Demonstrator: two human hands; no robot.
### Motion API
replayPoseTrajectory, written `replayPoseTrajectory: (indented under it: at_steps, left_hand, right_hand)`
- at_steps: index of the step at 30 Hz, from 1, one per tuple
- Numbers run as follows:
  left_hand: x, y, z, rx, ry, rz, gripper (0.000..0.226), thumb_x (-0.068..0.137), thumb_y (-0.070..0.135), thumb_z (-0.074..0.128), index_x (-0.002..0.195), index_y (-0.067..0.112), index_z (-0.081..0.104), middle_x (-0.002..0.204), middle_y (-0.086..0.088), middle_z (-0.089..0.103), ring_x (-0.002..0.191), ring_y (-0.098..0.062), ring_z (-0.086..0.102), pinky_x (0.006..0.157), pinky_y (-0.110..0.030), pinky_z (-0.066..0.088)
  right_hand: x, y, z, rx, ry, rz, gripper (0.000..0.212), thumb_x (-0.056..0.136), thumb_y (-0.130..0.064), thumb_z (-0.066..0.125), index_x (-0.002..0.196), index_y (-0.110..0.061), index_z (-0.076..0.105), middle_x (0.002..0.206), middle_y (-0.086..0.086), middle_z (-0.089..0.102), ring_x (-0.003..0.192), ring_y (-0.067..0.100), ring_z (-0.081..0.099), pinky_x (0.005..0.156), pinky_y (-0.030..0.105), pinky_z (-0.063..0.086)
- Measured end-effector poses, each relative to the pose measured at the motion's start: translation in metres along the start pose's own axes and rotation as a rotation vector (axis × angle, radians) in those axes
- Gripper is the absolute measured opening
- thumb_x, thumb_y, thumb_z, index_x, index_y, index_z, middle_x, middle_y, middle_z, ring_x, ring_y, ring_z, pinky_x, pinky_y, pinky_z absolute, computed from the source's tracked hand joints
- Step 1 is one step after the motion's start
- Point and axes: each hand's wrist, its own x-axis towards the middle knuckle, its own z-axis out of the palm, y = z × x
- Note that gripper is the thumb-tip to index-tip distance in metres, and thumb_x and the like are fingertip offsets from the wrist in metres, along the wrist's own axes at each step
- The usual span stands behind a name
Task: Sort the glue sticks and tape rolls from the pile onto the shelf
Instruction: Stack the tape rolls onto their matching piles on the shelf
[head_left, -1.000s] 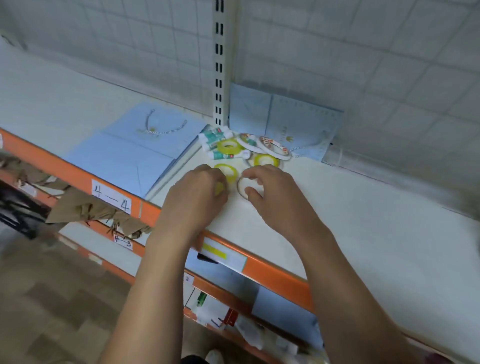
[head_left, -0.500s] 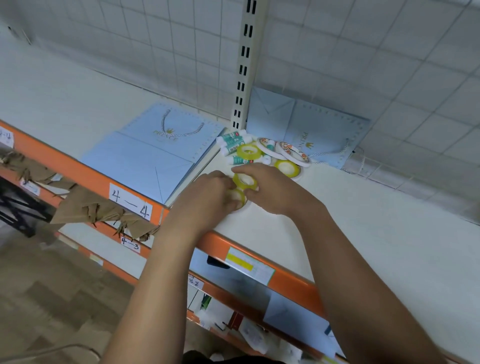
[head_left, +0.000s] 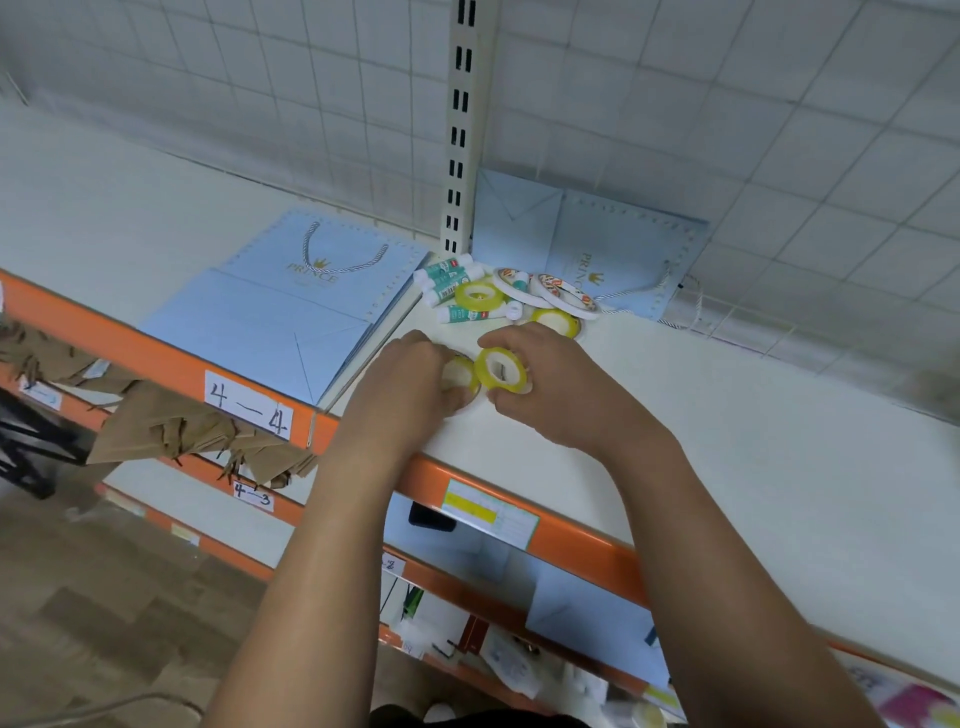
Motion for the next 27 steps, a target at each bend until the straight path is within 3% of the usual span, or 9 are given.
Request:
replayPoseTrajectory:
  at_steps: [6, 10, 17, 24, 27]
  left_hand:
    - [-0.008, 0.034, -0.003, -0.115, 0.070, 0.024, 0.052, 0.083, 0.039, 0.065, 0.129, 0.018, 0.056, 0.112, -0.009, 0.055, 0.105, -0.029, 0.055, 0.082, -0.034, 0.044]
    - [-0.016, 0.083, 0.008, -0.165, -0.021, 0.181, 0.049, 0.082, 0.042, 0.062, 0.126, 0.024, 0.056, 0.105, 0.000, 0.045, 0.102, -0.026, 0.053, 0.074, -0.031, 0.038]
    - [-0.015, 0.185, 0.036, -0.213, -0.123, 0.399, 0.044, 0.078, 0.042, 0.059, 0.120, 0.029, 0.056, 0.102, 0.003, 0.043, 0.100, -0.017, 0.047, 0.077, -0.029, 0.035]
    - [-0.031, 0.304, 0.065, -0.232, -0.155, 0.634, 0.042, 0.078, 0.038, 0.060, 0.119, 0.030, 0.057, 0.108, 0.004, 0.046, 0.101, -0.015, 0.048, 0.079, -0.028, 0.039]
    - [-0.043, 0.352, 0.080, -0.261, -0.138, 0.677, 0.045, 0.077, 0.039, 0.059, 0.120, 0.028, 0.059, 0.109, 0.003, 0.048, 0.103, -0.016, 0.050, 0.086, -0.031, 0.043]
  right_hand:
    - [-0.039, 0.008, -0.022, 0.007, 0.053, 0.078, 0.049, 0.081, -0.020, 0.073, 0.128, -0.023, 0.058, 0.125, 0.000, 0.050, 0.113, 0.015, 0.050, 0.090, 0.018, 0.035]
    - [-0.083, 0.022, -0.050, -0.023, 0.153, 0.172, 0.045, 0.078, -0.020, 0.077, 0.120, -0.019, 0.062, 0.108, -0.004, 0.053, 0.101, 0.017, 0.055, 0.085, 0.021, 0.040]
    - [-0.170, 0.061, -0.109, -0.111, 0.317, 0.404, 0.052, 0.080, -0.025, 0.077, 0.129, -0.019, 0.059, 0.121, 0.002, 0.052, 0.105, 0.021, 0.055, 0.094, 0.031, 0.046]
    - [-0.265, 0.110, -0.165, -0.206, 0.444, 0.572, 0.052, 0.081, -0.027, 0.075, 0.130, -0.020, 0.059, 0.118, 0.002, 0.054, 0.102, 0.018, 0.057, 0.082, 0.011, 0.032]
    - [-0.301, 0.132, -0.188, -0.213, 0.461, 0.594, 0.053, 0.081, -0.030, 0.075, 0.130, -0.020, 0.059, 0.119, 0.001, 0.054, 0.103, 0.016, 0.058, 0.084, 0.012, 0.035]
